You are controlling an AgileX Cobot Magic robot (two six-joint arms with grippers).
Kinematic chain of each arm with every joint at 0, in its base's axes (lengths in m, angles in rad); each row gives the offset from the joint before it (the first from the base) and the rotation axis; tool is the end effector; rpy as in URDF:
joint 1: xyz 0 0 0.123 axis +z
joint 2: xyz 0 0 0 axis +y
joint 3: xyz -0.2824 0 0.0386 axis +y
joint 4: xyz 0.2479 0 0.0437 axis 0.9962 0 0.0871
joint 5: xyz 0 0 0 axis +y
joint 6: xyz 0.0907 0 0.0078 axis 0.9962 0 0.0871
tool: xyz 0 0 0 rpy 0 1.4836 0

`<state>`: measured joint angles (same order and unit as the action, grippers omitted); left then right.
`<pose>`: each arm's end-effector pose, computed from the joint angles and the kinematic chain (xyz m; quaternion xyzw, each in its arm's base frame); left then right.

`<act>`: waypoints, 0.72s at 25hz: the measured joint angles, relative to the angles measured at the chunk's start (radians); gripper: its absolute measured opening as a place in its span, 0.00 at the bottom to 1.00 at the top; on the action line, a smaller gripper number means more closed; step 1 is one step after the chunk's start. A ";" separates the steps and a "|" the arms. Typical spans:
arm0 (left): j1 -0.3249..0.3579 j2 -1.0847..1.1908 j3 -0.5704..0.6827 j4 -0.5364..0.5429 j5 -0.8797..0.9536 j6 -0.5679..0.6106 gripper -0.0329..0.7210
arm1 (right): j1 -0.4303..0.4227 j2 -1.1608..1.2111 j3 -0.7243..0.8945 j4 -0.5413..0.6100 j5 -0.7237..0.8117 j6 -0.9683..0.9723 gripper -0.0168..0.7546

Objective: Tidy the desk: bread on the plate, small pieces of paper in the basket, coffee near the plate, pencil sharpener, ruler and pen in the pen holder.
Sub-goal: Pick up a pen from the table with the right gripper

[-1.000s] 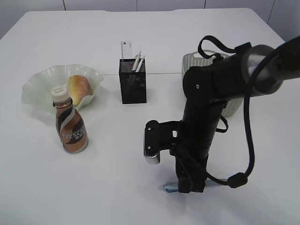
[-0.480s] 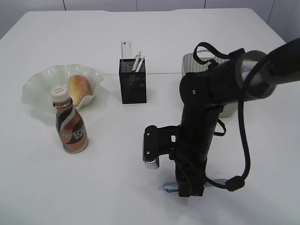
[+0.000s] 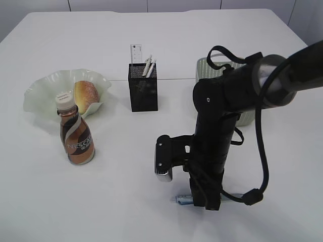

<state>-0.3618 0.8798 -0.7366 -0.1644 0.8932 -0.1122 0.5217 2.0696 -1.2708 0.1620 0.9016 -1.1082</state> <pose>0.1402 -0.0655 0.3000 0.0889 0.9452 -0.1461 0.2783 0.3149 0.1943 0.1151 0.6898 -0.7210 -0.0658 0.0022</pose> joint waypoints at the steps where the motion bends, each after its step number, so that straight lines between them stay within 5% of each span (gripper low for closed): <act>1: 0.000 0.000 0.000 0.000 0.000 0.000 0.45 | 0.000 0.000 0.000 -0.004 0.000 0.000 0.24; 18: 0.000 0.000 0.000 0.000 -0.002 0.000 0.45 | 0.000 0.000 -0.001 -0.003 0.011 0.032 0.13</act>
<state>-0.3618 0.8798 -0.7366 -0.1644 0.8909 -0.1122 0.5217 2.0701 -1.2714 0.1594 0.9123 -1.0759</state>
